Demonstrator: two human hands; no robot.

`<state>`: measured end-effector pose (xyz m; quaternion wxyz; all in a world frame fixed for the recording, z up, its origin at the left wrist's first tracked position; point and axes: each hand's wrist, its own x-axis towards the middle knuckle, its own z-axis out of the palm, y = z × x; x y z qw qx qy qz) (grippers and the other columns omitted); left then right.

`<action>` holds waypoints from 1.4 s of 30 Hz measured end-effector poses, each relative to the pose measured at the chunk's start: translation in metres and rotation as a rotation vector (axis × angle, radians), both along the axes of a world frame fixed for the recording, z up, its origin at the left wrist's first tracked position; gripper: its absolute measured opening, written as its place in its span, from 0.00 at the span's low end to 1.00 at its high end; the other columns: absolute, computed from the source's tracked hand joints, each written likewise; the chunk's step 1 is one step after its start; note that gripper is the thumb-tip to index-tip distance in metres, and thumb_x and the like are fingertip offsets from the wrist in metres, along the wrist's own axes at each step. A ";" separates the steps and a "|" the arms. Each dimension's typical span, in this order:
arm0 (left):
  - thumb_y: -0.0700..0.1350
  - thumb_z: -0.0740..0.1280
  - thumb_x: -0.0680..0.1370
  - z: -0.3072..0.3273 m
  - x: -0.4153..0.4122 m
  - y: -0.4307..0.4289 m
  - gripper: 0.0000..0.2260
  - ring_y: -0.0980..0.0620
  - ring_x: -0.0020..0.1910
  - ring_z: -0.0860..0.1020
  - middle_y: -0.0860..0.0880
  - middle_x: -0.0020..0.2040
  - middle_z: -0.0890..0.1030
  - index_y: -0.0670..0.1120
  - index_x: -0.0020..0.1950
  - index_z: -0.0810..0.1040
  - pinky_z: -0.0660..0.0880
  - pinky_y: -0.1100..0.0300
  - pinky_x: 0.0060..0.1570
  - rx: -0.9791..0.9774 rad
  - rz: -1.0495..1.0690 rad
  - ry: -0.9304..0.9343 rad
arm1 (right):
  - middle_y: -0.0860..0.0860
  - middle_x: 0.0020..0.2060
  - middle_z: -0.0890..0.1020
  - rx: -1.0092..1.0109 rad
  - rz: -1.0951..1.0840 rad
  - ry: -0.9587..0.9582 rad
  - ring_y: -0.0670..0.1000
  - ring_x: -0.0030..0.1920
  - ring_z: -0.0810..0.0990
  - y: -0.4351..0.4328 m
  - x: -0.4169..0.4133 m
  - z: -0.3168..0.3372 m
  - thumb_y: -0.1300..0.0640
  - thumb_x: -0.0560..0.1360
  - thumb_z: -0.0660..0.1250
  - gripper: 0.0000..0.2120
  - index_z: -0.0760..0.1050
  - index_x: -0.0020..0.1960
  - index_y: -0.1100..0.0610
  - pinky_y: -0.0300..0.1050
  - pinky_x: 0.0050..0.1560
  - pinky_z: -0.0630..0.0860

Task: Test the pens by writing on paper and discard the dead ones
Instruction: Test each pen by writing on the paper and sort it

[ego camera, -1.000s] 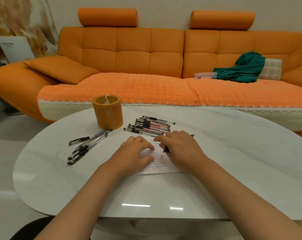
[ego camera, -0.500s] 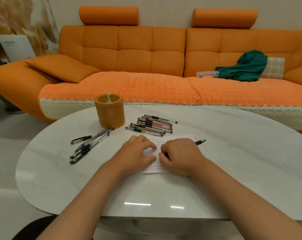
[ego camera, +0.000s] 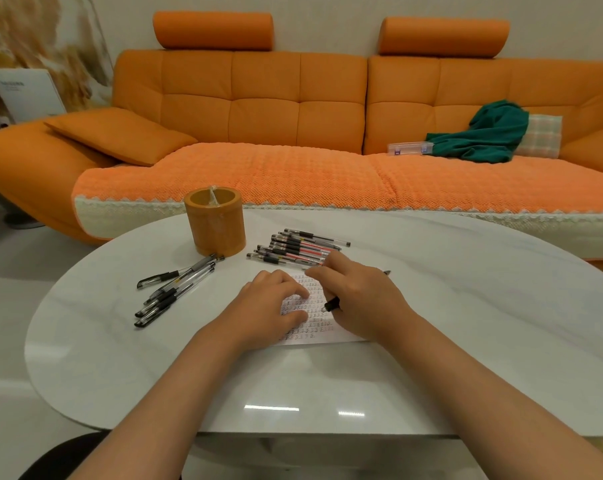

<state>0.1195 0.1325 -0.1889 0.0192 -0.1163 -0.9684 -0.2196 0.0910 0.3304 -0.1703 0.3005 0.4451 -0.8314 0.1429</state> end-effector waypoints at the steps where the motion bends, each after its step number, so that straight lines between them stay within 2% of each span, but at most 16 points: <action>1: 0.59 0.66 0.78 0.000 0.000 0.000 0.17 0.56 0.68 0.63 0.60 0.67 0.70 0.61 0.67 0.74 0.64 0.51 0.70 -0.001 0.002 -0.003 | 0.55 0.42 0.77 -0.028 0.034 0.012 0.55 0.33 0.74 0.002 0.001 0.002 0.66 0.70 0.59 0.19 0.80 0.57 0.62 0.41 0.25 0.63; 4: 0.60 0.66 0.78 0.000 0.000 0.000 0.17 0.56 0.69 0.63 0.59 0.68 0.70 0.61 0.67 0.74 0.65 0.51 0.70 -0.004 0.009 -0.009 | 0.58 0.47 0.77 -0.093 0.098 0.014 0.56 0.43 0.75 0.007 0.004 0.009 0.61 0.75 0.59 0.15 0.80 0.57 0.63 0.45 0.34 0.70; 5: 0.60 0.66 0.78 0.000 0.000 0.000 0.18 0.56 0.69 0.63 0.59 0.67 0.70 0.61 0.67 0.74 0.65 0.51 0.70 -0.001 0.009 -0.010 | 0.57 0.45 0.78 -0.112 0.091 0.024 0.56 0.42 0.75 0.009 0.005 0.012 0.58 0.77 0.60 0.14 0.80 0.56 0.63 0.46 0.37 0.70; 7: 0.60 0.66 0.78 -0.001 -0.001 0.000 0.18 0.56 0.69 0.63 0.59 0.67 0.69 0.61 0.68 0.74 0.64 0.51 0.70 0.005 0.006 -0.011 | 0.52 0.38 0.78 -0.164 0.033 0.016 0.52 0.36 0.73 0.012 0.006 0.014 0.50 0.81 0.57 0.18 0.81 0.52 0.59 0.44 0.36 0.67; 9: 0.60 0.66 0.77 -0.001 -0.001 0.000 0.20 0.56 0.70 0.61 0.59 0.68 0.68 0.62 0.70 0.71 0.63 0.51 0.71 0.002 0.015 -0.015 | 0.45 0.31 0.78 -0.267 -0.040 -0.093 0.45 0.30 0.72 0.014 0.007 0.012 0.44 0.82 0.53 0.22 0.82 0.53 0.55 0.40 0.32 0.68; 10: 0.61 0.67 0.77 -0.002 -0.002 -0.001 0.22 0.56 0.71 0.60 0.59 0.69 0.66 0.62 0.71 0.70 0.63 0.52 0.71 0.000 0.029 -0.021 | 0.44 0.32 0.80 -0.307 -0.055 -0.186 0.44 0.31 0.73 0.014 0.008 0.009 0.43 0.82 0.54 0.22 0.82 0.55 0.54 0.40 0.32 0.70; 12: 0.62 0.66 0.77 -0.002 -0.004 -0.002 0.24 0.55 0.71 0.59 0.58 0.70 0.65 0.62 0.72 0.68 0.61 0.52 0.71 -0.012 0.050 -0.035 | 0.45 0.43 0.86 -0.333 -0.077 -0.377 0.43 0.40 0.81 0.014 0.008 0.003 0.44 0.80 0.58 0.19 0.81 0.62 0.51 0.40 0.41 0.76; 14: 0.63 0.66 0.77 -0.002 -0.004 -0.002 0.23 0.55 0.71 0.59 0.58 0.70 0.66 0.62 0.72 0.69 0.60 0.53 0.70 -0.037 0.050 -0.041 | 0.43 0.53 0.85 -0.353 -0.092 -0.507 0.42 0.48 0.82 0.014 0.008 -0.001 0.47 0.79 0.66 0.14 0.80 0.63 0.49 0.36 0.48 0.76; 16: 0.62 0.65 0.77 -0.001 -0.004 -0.001 0.23 0.55 0.70 0.60 0.58 0.70 0.66 0.62 0.72 0.69 0.59 0.52 0.70 -0.047 0.047 -0.038 | 0.42 0.49 0.84 -0.420 -0.081 -0.617 0.45 0.43 0.82 0.011 0.010 -0.003 0.54 0.76 0.72 0.09 0.81 0.55 0.48 0.37 0.44 0.77; 19: 0.63 0.64 0.77 -0.001 -0.003 -0.001 0.23 0.55 0.70 0.60 0.58 0.69 0.67 0.63 0.72 0.69 0.58 0.52 0.71 -0.073 0.049 -0.016 | 0.50 0.35 0.82 -0.609 -0.099 -0.901 0.49 0.32 0.81 0.004 0.015 -0.003 0.62 0.74 0.71 0.04 0.77 0.44 0.54 0.45 0.32 0.76; 21: 0.64 0.63 0.77 -0.001 -0.002 -0.001 0.24 0.54 0.69 0.61 0.58 0.68 0.67 0.65 0.73 0.67 0.58 0.52 0.70 -0.098 0.046 -0.004 | 0.57 0.33 0.81 -0.691 -0.075 -1.123 0.54 0.28 0.80 0.001 0.017 -0.001 0.65 0.74 0.68 0.03 0.75 0.45 0.59 0.47 0.27 0.74; 23: 0.65 0.62 0.77 0.000 -0.001 -0.001 0.23 0.54 0.69 0.61 0.58 0.68 0.67 0.67 0.72 0.67 0.58 0.52 0.69 -0.122 0.047 -0.001 | 0.59 0.34 0.81 -0.698 -0.048 -1.253 0.58 0.30 0.80 0.001 0.018 0.000 0.67 0.74 0.66 0.05 0.76 0.48 0.60 0.49 0.29 0.75; 28: 0.65 0.62 0.77 0.002 -0.001 0.001 0.22 0.54 0.69 0.60 0.58 0.69 0.67 0.67 0.70 0.68 0.57 0.53 0.69 -0.145 0.052 -0.007 | 0.61 0.37 0.84 -0.658 -0.011 -1.350 0.58 0.33 0.81 0.004 0.021 0.003 0.70 0.75 0.64 0.06 0.79 0.46 0.63 0.49 0.32 0.78; 35: 0.70 0.66 0.72 0.006 -0.002 -0.002 0.29 0.53 0.71 0.59 0.57 0.70 0.65 0.67 0.72 0.67 0.57 0.54 0.69 -0.140 0.012 -0.083 | 0.63 0.38 0.84 -0.546 0.020 -1.404 0.57 0.34 0.82 0.011 0.027 0.006 0.72 0.75 0.60 0.10 0.79 0.47 0.65 0.45 0.30 0.76; 39: 0.68 0.69 0.72 0.007 -0.002 -0.003 0.31 0.54 0.71 0.58 0.56 0.70 0.64 0.65 0.73 0.67 0.59 0.53 0.71 -0.093 -0.014 -0.116 | 0.61 0.28 0.79 -0.467 0.011 -1.337 0.53 0.25 0.74 0.011 0.028 0.005 0.73 0.72 0.65 0.07 0.76 0.41 0.63 0.42 0.27 0.70; 42: 0.67 0.70 0.71 0.005 -0.002 -0.004 0.33 0.55 0.71 0.58 0.57 0.70 0.64 0.62 0.74 0.67 0.62 0.51 0.71 -0.045 -0.034 -0.135 | 0.57 0.24 0.76 -0.455 -0.006 -1.294 0.50 0.23 0.72 0.008 0.029 0.003 0.72 0.71 0.66 0.09 0.75 0.36 0.61 0.39 0.25 0.69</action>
